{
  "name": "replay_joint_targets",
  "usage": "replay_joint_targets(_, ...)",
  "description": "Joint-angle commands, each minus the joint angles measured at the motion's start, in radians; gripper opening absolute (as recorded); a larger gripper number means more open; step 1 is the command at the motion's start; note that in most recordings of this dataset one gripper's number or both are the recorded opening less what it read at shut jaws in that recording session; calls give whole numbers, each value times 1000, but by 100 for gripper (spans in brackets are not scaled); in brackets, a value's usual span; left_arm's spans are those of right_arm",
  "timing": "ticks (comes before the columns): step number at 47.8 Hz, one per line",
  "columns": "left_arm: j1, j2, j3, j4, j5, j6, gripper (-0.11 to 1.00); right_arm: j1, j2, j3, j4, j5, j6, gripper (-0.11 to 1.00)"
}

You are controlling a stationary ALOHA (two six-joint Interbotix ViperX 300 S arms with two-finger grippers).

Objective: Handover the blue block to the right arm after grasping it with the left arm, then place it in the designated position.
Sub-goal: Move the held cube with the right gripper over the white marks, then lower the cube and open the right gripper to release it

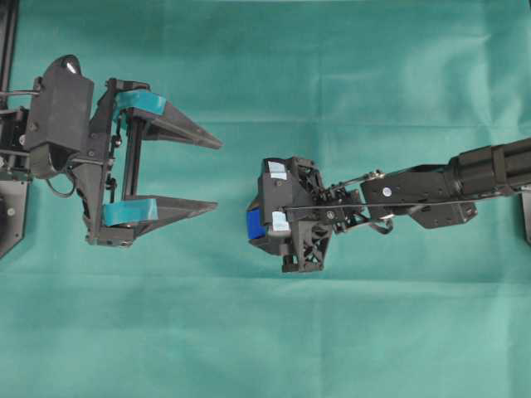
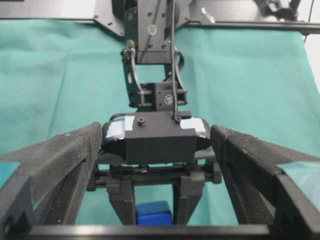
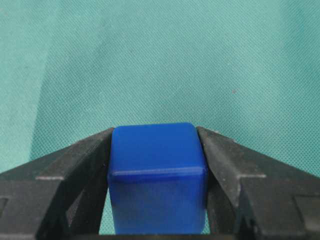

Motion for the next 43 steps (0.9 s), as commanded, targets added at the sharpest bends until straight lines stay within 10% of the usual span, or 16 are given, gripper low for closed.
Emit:
replay_joint_targets(1,-3,-5,-21,0,-3,2,98,-3,-14,-21,5,-12,0,54)
replay_joint_targets(43,-2,-5,-21,0,-3,2,98,-2,-14,-17,-3,-15,-12,54)
